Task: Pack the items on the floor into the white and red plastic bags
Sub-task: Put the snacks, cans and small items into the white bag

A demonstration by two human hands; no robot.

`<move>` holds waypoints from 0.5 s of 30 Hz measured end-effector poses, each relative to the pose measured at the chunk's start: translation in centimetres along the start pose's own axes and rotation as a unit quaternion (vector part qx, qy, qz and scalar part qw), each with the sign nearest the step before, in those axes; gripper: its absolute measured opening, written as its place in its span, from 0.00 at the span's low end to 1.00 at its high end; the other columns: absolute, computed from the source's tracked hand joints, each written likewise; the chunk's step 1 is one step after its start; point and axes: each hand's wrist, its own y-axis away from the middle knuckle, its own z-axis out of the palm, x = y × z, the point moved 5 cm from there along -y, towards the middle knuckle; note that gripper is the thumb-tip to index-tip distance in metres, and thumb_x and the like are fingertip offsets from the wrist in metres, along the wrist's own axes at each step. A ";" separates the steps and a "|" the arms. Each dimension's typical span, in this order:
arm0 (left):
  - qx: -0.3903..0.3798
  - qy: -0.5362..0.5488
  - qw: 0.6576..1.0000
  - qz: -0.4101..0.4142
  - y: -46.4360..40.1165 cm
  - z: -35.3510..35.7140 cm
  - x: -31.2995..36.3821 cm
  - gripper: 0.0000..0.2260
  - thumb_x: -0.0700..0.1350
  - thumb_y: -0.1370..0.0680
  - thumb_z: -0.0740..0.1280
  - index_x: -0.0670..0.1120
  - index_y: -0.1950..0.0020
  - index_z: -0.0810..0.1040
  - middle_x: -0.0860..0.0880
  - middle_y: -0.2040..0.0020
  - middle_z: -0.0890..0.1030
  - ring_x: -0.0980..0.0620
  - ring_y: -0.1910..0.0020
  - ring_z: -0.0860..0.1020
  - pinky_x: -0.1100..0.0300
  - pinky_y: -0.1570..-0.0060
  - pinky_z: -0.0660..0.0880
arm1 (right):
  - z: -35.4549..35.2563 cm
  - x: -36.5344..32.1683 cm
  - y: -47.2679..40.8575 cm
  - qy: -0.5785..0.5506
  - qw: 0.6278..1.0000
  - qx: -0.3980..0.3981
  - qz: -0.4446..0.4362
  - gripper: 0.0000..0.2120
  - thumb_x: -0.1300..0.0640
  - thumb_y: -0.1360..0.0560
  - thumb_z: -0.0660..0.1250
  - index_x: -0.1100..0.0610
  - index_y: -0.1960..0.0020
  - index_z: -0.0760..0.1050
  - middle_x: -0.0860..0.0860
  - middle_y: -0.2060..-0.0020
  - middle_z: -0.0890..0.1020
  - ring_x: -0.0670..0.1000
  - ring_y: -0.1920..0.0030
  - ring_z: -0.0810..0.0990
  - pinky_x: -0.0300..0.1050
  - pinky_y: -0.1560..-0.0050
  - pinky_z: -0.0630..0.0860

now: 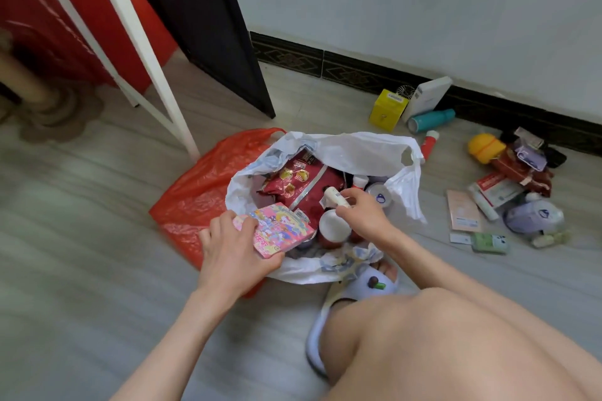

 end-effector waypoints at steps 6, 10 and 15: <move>-0.012 -0.023 0.998 -0.055 1.0 -0.1 0.1 0.33 0.68 0.43 0.57 0.45 0.52 0.80 0.39 0.55 0.74 0.39 0.54 0.71 0.49 0.54 0.68 | 0.6 0.8 0.3 -0.049 0.999 -0.003 0.006 0.17 0.62 0.28 0.65 0.59 0.39 0.73 0.57 0.45 0.79 0.55 0.50 0.78 0.47 0.50 0.73; -0.024 -0.025 0.998 -0.051 1.0 -0.7 0.4 0.31 0.66 0.38 0.63 0.44 0.46 0.78 0.39 0.48 0.72 0.40 0.47 0.67 0.49 0.47 0.64 | 1.0 1.2 0.6 -0.068 0.997 0.008 0.021 0.15 0.60 0.28 0.66 0.59 0.41 0.74 0.55 0.45 0.79 0.56 0.49 0.79 0.48 0.50 0.74; -0.097 -0.038 0.994 -0.022 -0.7 1.4 1.5 0.31 0.68 0.35 0.65 0.45 0.43 0.74 0.42 0.43 0.68 0.42 0.42 0.64 0.53 0.42 0.61 | 0.9 0.6 0.8 -0.134 0.991 -0.008 0.021 0.10 0.64 0.28 0.65 0.57 0.48 0.77 0.53 0.48 0.80 0.51 0.60 0.77 0.41 0.65 0.72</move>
